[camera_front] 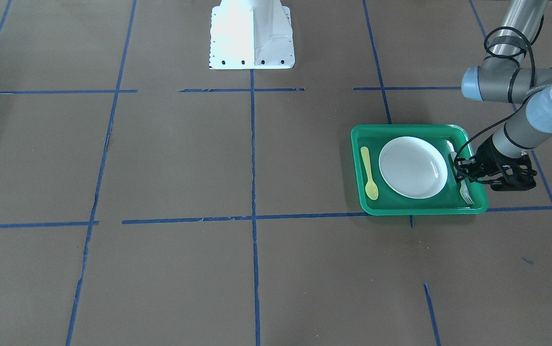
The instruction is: Place fork
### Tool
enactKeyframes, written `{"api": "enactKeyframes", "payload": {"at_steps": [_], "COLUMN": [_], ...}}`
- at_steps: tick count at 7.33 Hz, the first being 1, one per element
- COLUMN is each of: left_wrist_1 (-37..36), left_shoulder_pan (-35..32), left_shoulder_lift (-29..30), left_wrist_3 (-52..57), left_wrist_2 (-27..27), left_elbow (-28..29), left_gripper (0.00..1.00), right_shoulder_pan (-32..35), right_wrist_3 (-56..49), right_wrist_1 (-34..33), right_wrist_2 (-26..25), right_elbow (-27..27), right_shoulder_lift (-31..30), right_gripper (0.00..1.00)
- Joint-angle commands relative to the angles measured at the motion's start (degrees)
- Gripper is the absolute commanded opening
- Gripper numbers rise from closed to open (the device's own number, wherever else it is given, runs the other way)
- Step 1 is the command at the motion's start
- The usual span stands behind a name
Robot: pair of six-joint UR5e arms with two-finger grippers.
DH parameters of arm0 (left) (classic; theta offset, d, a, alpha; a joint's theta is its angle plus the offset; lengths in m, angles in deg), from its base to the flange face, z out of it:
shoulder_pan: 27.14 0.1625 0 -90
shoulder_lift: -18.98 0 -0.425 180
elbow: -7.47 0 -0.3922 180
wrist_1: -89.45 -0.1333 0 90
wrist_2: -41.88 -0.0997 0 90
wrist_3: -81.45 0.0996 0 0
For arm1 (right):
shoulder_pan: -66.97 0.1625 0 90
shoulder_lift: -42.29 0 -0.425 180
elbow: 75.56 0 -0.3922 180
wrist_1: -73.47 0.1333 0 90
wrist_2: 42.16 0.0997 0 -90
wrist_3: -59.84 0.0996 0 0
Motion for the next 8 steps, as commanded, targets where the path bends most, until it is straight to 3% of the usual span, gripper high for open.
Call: {"api": "enactKeyframes", "payload": {"at_steps": [1, 2, 3, 4, 5, 8], "left_wrist_1": [-0.17, -0.61, -0.96, -0.62, -0.79, -2.97], "left_shoulder_pan": [-0.09, -0.52, -0.88, -2.1, -5.33, -17.88], "left_shoulder_lift": [-0.17, -0.96, -1.75, -3.67, -5.78, -10.18], "left_wrist_3": [-0.02, -0.02, 0.06, 1.28, 6.08, 26.34], "left_wrist_2": [0.15, 0.24, 1.63, 1.65, 1.74, 2.43], "left_elbow": [-2.34, -5.58, -7.44, -8.76, -10.17, -9.49], "left_gripper": [0.44, 0.44, 0.52, 0.93, 1.0, 1.0], "right_shoulder_pan": [0.0, 0.0, 0.0, 0.0, 0.0, 0.0], "right_wrist_3": [0.01, -0.08, -0.08, 0.01, 0.01, 0.01], "right_wrist_1": [0.0, 0.0, 0.0, 0.0, 0.0, 0.0], "right_wrist_2": [0.0, 0.0, 0.0, 0.0, 0.0, 0.0], "right_elbow": [0.0, 0.0, 0.0, 0.0, 0.0, 0.0], "right_shoulder_lift": [0.0, 0.0, 0.0, 0.0, 0.0, 0.0], "right_gripper": [1.0, 1.0, 1.0, 1.0, 1.0, 1.0]}}
